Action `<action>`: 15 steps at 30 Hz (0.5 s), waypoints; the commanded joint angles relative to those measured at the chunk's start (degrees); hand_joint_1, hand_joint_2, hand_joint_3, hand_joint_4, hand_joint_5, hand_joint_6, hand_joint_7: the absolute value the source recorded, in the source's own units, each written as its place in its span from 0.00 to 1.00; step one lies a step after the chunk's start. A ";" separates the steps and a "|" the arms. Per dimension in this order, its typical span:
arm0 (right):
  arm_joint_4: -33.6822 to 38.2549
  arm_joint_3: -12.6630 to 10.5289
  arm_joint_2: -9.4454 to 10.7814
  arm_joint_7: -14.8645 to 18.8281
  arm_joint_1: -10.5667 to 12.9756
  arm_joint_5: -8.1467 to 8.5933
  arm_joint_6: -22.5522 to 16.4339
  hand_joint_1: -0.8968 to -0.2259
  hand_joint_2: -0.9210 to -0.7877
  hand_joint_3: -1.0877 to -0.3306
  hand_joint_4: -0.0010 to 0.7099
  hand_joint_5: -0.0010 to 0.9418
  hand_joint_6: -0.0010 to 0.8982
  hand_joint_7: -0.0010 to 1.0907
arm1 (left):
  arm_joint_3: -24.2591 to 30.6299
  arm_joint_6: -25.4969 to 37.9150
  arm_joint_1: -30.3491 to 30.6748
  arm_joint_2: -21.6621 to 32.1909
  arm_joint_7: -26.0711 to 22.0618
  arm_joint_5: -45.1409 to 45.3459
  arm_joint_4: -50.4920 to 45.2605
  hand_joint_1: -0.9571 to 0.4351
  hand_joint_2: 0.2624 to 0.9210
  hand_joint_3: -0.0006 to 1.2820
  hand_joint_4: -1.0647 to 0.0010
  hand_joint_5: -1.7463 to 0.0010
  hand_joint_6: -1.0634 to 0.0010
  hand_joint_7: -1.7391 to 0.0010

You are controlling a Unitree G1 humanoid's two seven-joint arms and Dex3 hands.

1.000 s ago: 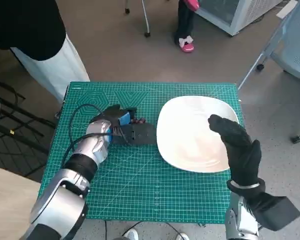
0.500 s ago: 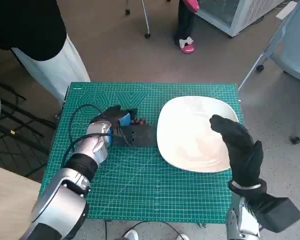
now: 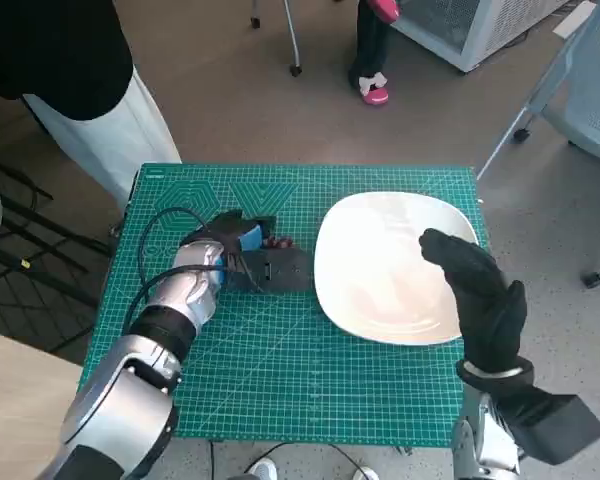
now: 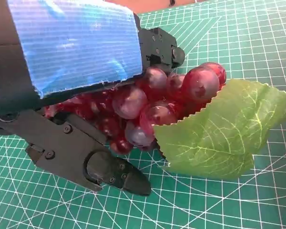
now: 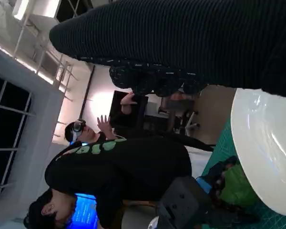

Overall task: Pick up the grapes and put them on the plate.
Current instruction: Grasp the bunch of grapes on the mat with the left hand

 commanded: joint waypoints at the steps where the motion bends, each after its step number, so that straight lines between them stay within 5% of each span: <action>1: 0.17 0.01 0.10 0.07 1.55 0.19 0.91 0.45 0.00 0.25 0.65 0.01 0.09 0.48 | -1.05 -0.24 1.15 -0.96 0.06 0.15 1.81 0.51 0.75 0.01 1.00 1.00 0.82 1.00; 7: -0.11 0.02 0.04 -0.04 1.75 0.09 0.94 0.45 0.00 0.25 0.65 0.01 0.09 0.48 | -1.21 -0.62 1.14 -1.04 1.19 -0.29 1.90 0.52 0.75 0.01 0.98 1.00 0.81 0.99; 9: -0.36 -0.02 -0.01 -0.12 1.94 0.08 1.01 0.45 0.00 0.25 0.65 0.01 0.09 0.48 | -1.25 -1.19 1.36 -1.09 2.76 -0.28 1.80 0.58 0.78 0.01 0.80 0.96 0.73 0.99; 12: -0.71 -0.05 -0.01 -0.20 2.19 0.17 1.21 0.45 0.00 0.25 0.65 0.01 0.09 0.48 | -2.00 -1.91 1.75 -0.98 4.56 0.34 1.57 0.78 0.87 0.04 0.47 0.64 0.53 0.99; 15: -0.97 -0.11 -0.01 -0.27 2.36 0.27 1.46 0.46 0.00 0.25 0.65 0.01 0.10 0.48 | -3.24 -2.67 2.04 -0.77 6.22 1.32 1.34 0.89 0.95 0.06 0.41 0.40 0.38 0.96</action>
